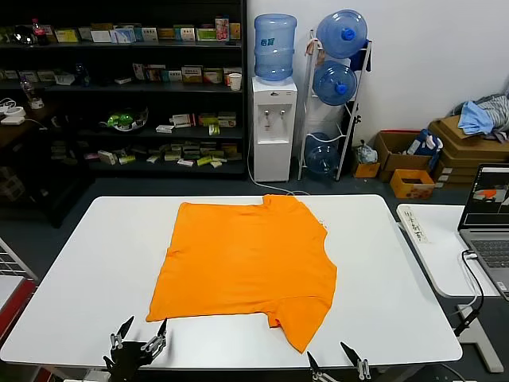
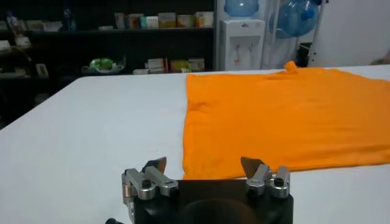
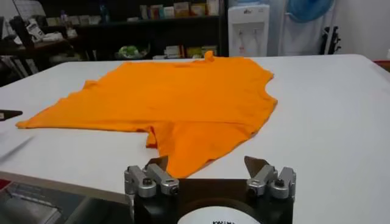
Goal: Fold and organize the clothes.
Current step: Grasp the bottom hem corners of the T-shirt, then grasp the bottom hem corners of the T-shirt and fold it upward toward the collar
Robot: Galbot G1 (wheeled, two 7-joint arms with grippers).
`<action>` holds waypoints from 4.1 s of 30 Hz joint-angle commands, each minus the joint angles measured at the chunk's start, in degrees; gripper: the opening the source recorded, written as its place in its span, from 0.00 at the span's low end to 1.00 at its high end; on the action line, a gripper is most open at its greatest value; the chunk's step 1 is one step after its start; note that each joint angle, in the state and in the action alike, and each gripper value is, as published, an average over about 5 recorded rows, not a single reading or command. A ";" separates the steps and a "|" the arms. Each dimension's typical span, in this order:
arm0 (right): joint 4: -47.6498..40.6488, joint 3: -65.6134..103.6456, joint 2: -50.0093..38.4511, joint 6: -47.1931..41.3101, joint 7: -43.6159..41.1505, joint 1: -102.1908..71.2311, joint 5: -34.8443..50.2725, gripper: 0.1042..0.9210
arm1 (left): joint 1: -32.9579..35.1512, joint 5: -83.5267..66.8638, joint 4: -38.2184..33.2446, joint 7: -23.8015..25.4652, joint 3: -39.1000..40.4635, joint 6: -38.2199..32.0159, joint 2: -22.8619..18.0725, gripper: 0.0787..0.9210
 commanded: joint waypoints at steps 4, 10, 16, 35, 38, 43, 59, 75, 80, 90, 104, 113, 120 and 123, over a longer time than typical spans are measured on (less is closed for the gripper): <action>-1.11 -1.93 0.96 -1.68 2.93 3.46 1.95 0.88 | -4.56 -6.09 1.87 0.13 -0.29 4.69 1.47 0.88; -3.71 -7.22 4.22 -5.34 8.00 9.61 3.01 0.88 | -9.60 -9.56 6.17 0.65 0.88 7.16 2.82 0.88; -4.98 -9.62 6.46 -7.32 9.27 12.55 3.19 0.88 | -10.41 -9.01 6.56 1.08 0.91 7.14 3.13 0.88; -3.60 -9.09 4.72 -11.12 11.63 10.88 1.61 0.88 | -6.54 -7.41 4.51 0.50 0.32 7.77 2.87 0.88; -4.05 -9.00 4.60 -11.42 11.81 11.34 2.82 0.88 | -6.64 -7.14 4.88 0.58 0.33 7.74 2.76 0.88; -5.51 -9.59 5.27 -12.07 12.19 12.90 3.64 0.88 | -7.34 -6.90 5.72 0.65 0.59 7.74 2.51 0.88; -6.80 -11.31 6.65 -11.73 12.16 13.62 2.52 0.48 | -9.26 -7.22 7.50 0.24 1.75 7.55 2.43 0.57; -3.52 -10.95 4.57 -8.92 11.27 10.14 0.81 0.02 | -8.12 -9.74 4.53 -0.93 1.49 7.46 2.79 0.04; -0.50 -9.82 0.41 -7.93 11.48 6.69 2.15 0.02 | -6.04 -13.01 1.08 -2.18 1.14 7.90 4.34 0.02; 8.12 -4.17 -13.47 -2.76 12.27 -4.06 11.53 0.02 | 1.62 -21.83 -6.83 -5.61 -0.41 9.14 11.34 0.02; 3.57 -7.29 -13.34 -0.10 16.26 14.52 18.10 0.02 | -9.67 -27.07 -4.12 -8.34 2.46 7.41 13.75 0.02; -4.51 -11.27 -12.62 -2.78 18.75 32.70 24.50 0.02 | -23.10 -30.02 4.78 -6.04 6.47 5.21 16.46 0.02; -10.05 -14.82 -12.27 -4.53 19.40 39.56 25.75 0.02 | -28.98 -29.76 11.02 -4.20 11.84 1.71 13.98 0.02; -12.11 -16.11 -11.91 -5.47 19.67 41.55 26.08 0.02 | -31.10 -28.88 13.25 -4.60 13.78 1.26 12.25 0.02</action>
